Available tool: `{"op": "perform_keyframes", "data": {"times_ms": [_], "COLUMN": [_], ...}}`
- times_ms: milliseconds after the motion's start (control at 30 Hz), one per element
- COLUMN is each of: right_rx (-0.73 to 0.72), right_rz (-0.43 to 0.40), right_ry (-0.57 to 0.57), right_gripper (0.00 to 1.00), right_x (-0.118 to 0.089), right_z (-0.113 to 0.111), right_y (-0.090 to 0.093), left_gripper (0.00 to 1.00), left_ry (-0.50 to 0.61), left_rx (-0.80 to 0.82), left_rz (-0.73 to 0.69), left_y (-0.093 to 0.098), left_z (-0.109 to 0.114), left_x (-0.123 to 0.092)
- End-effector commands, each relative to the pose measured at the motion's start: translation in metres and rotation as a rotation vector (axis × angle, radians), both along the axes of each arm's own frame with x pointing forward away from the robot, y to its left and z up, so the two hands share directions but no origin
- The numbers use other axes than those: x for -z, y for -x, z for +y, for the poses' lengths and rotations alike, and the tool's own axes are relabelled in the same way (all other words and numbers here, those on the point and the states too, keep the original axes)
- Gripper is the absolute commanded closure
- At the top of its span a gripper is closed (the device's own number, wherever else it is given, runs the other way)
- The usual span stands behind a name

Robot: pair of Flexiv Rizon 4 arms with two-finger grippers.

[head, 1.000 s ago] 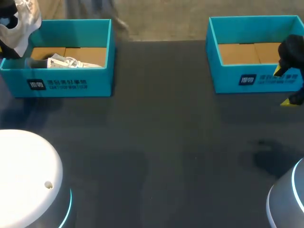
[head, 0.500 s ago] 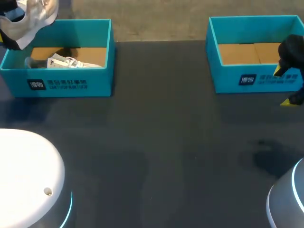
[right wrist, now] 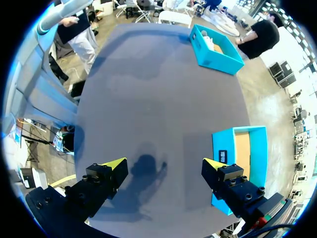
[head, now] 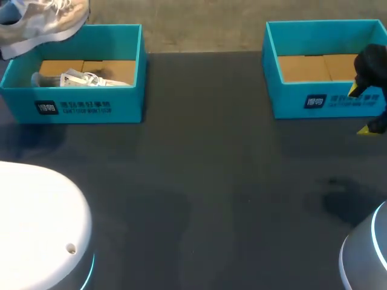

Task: Take the shoe out of the shoebox, open the shoe tongue, remove and reinsert the insole, then place the shoe into the shoebox

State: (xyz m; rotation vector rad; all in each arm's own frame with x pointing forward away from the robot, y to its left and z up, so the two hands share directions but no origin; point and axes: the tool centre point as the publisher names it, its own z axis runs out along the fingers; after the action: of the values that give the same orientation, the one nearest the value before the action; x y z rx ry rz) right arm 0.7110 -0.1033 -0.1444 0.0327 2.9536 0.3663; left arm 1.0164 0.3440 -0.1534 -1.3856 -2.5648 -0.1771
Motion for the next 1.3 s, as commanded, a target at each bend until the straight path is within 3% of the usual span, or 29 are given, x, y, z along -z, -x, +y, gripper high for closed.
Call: {"op": "perform_keyframes", "data": {"times_ms": [33,300,1300], "right_rx": [0.000,0.000,0.000], "right_rz": [0.004,0.004,0.004], "right_ry": [0.003,0.003,0.003], "right_gripper": [0.00,0.00,0.00], "right_x": [0.000,0.000,0.000], "right_z": [0.001,0.001,0.001], "right_y": [-0.002,-0.002,-0.002], "left_gripper": [1.00,1.00,1.00], "left_ry": [-0.039,0.042,0.069], "left_rx": [0.539,0.737,0.678], "left_rz": [0.099,0.076,0.028], "left_y": [-0.008,-0.022,-0.032], "left_z": [0.005,0.010,0.015], "left_x": [-0.012,-0.016,-0.016]}}
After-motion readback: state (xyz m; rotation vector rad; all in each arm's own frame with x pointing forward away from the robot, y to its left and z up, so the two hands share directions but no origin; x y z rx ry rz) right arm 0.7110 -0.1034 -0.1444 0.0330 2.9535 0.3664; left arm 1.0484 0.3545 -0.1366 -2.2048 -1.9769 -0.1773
